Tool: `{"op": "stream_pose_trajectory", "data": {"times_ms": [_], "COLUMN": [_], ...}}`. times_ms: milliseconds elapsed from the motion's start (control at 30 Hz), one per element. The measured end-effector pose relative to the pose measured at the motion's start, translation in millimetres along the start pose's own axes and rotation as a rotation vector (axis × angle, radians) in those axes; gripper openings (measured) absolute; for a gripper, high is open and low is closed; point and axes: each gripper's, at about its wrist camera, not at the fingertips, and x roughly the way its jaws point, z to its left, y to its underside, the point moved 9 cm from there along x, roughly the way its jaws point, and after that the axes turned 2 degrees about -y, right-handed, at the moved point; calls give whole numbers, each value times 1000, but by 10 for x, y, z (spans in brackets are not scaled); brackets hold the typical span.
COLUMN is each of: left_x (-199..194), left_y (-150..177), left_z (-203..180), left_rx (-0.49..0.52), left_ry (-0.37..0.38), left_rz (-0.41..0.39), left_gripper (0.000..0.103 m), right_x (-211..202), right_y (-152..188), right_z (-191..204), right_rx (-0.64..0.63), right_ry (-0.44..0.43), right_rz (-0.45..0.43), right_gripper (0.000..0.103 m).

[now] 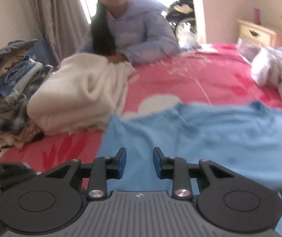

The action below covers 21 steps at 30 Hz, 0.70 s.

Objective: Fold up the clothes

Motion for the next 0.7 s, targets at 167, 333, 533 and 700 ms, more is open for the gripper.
{"op": "stream_pose_trajectory", "data": {"times_ms": [167,333,533,700], "left_x": [172,139,123,103], "left_y": [293,355,375,386], "left_z": [5,0,-18,-5], "left_rx": [-47,-59,-55,-48], "left_ry": [-4,-11,-16,-11], "left_rz": [87,76,62,50], "left_gripper": [18,18,18,18], "right_x": [440,926,1423,1134], "right_y": [-94,-57,-212,-350], "right_z": [176,288,232,-1], "right_rx": [-64,-53,74,143], "right_ry": [-65,-152,-211,-211], "right_rz": [53,120,123,46], "right_gripper": [23,22,21,24]}}
